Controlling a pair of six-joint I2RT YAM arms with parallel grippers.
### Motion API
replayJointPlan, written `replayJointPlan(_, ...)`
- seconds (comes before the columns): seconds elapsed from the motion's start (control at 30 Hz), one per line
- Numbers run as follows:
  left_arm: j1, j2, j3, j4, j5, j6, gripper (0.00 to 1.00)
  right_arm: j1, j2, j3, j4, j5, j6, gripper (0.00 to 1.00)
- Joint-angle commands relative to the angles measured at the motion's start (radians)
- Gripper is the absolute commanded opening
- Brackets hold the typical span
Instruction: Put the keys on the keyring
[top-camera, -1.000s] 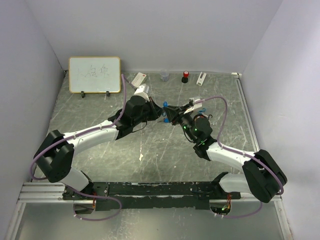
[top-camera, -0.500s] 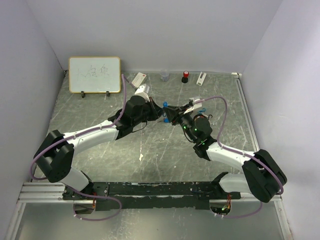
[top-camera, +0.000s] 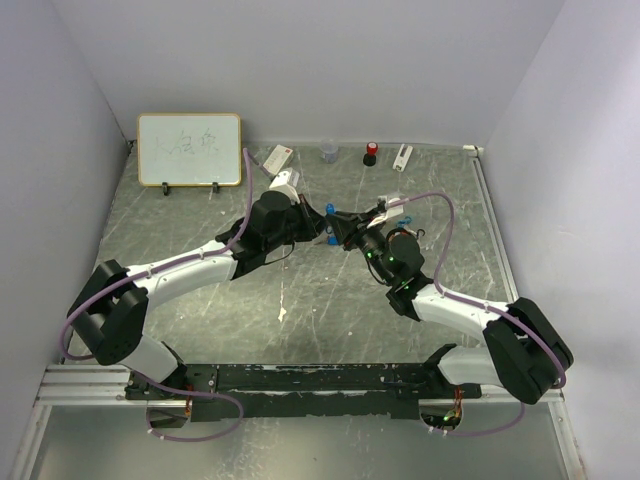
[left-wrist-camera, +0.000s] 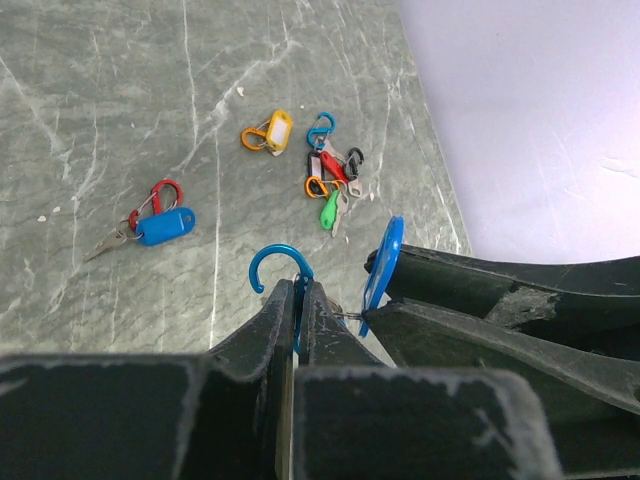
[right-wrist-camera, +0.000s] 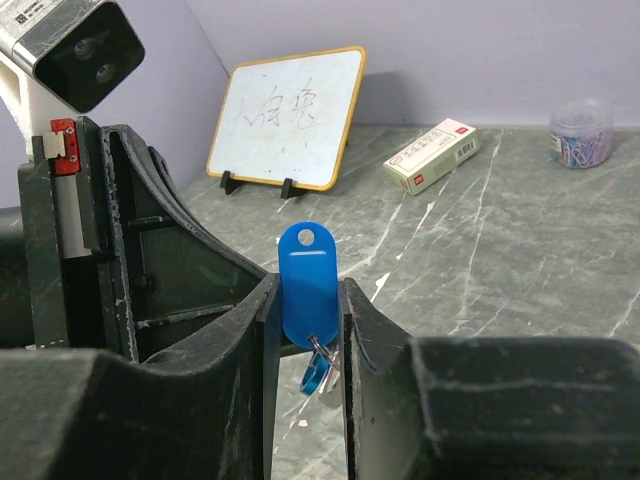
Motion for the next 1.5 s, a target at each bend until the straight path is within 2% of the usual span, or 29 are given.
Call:
replayJointPlan(0.0,0.01,-0.027,0.026,0.042,0.021,0.0,0.07,-0.003,0.007,-0.003,0.041,-0.01,-0.015,0.0)
replayJointPlan(1.47,0.059,-0.009,0.009,0.072,0.055,-0.039,0.07,-0.004,-0.048,-0.004,0.02,-0.018,-0.018,0.0)
